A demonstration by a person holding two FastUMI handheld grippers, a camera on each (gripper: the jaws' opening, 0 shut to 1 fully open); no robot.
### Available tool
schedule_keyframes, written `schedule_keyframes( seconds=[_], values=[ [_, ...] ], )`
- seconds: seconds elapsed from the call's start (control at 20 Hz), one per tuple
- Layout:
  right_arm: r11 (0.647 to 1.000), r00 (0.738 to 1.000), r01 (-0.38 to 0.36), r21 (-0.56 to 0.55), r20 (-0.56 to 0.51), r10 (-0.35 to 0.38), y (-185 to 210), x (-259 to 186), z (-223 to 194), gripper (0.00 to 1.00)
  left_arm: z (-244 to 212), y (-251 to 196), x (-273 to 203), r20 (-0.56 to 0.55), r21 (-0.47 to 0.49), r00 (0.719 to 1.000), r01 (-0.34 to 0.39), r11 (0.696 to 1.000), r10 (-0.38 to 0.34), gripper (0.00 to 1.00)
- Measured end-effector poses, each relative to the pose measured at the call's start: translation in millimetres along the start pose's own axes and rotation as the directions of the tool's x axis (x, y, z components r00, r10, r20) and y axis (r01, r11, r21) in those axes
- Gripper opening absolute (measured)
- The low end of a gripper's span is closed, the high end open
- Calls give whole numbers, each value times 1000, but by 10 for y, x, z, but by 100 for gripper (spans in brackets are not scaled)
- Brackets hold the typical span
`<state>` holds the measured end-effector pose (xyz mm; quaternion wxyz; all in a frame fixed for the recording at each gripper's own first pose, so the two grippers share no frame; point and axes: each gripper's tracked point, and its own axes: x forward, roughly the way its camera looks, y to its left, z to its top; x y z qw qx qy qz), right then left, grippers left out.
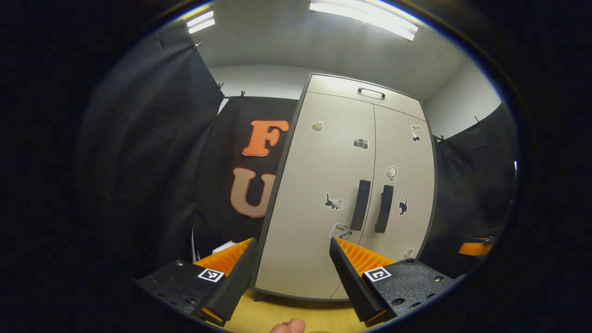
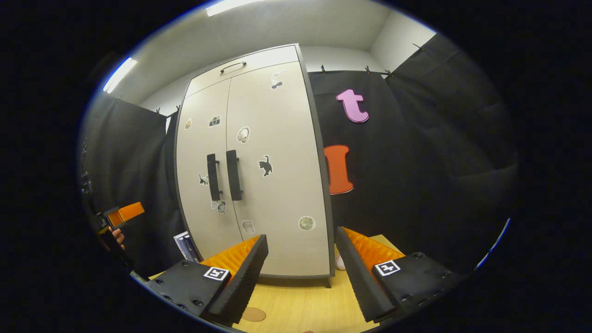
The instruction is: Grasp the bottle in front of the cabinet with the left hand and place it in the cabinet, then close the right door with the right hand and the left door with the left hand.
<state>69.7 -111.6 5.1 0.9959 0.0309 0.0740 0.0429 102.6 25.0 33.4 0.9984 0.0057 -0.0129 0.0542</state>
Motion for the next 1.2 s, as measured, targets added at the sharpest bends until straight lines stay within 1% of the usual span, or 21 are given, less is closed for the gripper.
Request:
schedule_keyframes(
  seconds=[0.25,0.4,0.85,1.0,1.2],
  values=[
    [999,1000,-28,-29,-14,28,128,-34,-79,98,-183,181,-238,-38,18,998,-59,998,59,95],
    [999,999,-39,-18,-7,39,174,-53,-72,98,-235,112,-254,-55,-7,998,-35,999,35,95],
    [999,1000,3,-35,15,-2,102,-134,-48,98,-184,-98,-179,-33,30,999,30,999,-29,95],
    [999,1000,0,-34,19,1,115,-134,-45,98,-162,-135,-185,-29,32,999,41,999,-40,95],
    [1000,1000,-5,-28,18,6,132,-99,-61,98,-128,-129,-188,-19,48,999,39,998,-38,95]
  ],
)
